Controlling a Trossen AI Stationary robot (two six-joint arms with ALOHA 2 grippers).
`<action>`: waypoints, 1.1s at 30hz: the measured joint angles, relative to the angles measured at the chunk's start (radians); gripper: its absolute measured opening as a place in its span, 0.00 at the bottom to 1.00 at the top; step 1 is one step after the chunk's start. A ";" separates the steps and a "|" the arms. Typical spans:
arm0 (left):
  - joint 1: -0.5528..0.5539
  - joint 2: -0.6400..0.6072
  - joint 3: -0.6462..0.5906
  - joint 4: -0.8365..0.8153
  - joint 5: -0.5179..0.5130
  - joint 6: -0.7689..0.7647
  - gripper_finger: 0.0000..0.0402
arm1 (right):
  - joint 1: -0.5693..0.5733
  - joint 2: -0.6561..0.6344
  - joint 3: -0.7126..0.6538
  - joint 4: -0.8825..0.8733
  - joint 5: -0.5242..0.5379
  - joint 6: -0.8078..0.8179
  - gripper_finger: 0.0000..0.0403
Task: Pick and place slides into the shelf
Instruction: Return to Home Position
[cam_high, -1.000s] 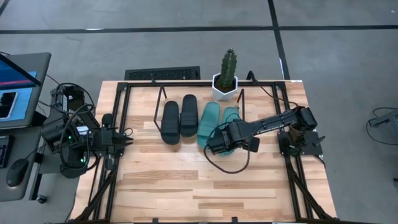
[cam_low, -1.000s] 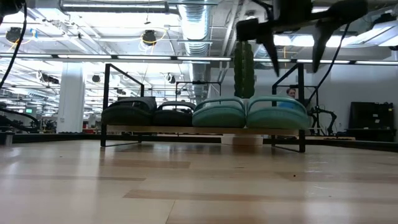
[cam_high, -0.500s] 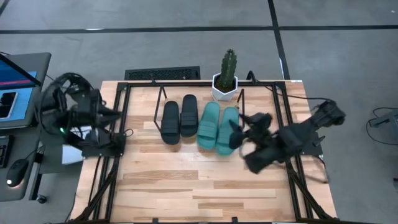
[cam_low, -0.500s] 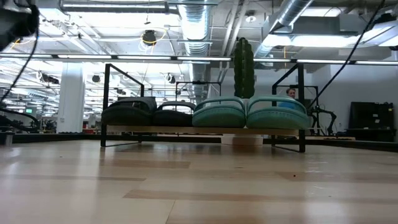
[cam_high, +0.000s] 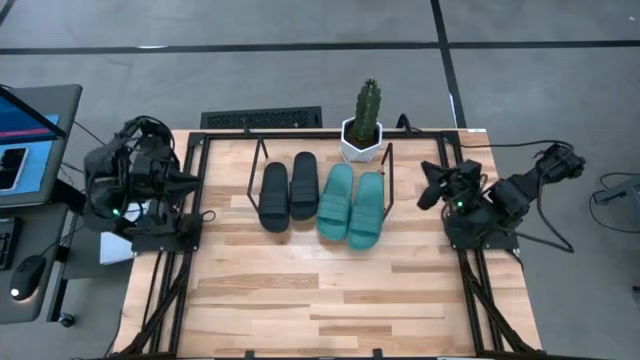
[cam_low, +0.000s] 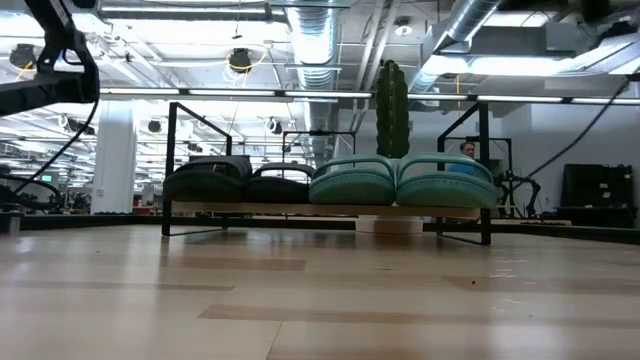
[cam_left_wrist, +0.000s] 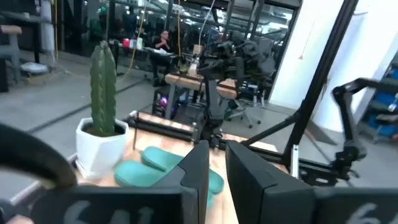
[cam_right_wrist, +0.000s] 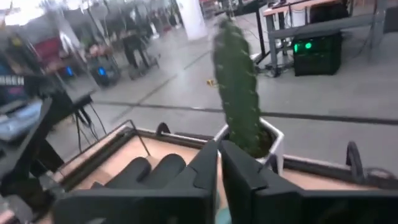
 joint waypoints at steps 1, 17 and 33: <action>0.000 -0.005 -0.019 -0.009 -0.001 -0.042 0.11 | 0.010 -0.044 -0.064 0.013 0.015 0.038 0.02; 0.000 -0.004 -0.283 -0.002 0.015 -0.455 0.11 | 0.150 -0.265 -0.721 0.416 0.219 0.396 0.02; -0.006 -0.004 -0.666 0.096 0.014 -1.038 0.11 | 0.089 -0.250 -0.766 0.401 -0.076 0.318 0.02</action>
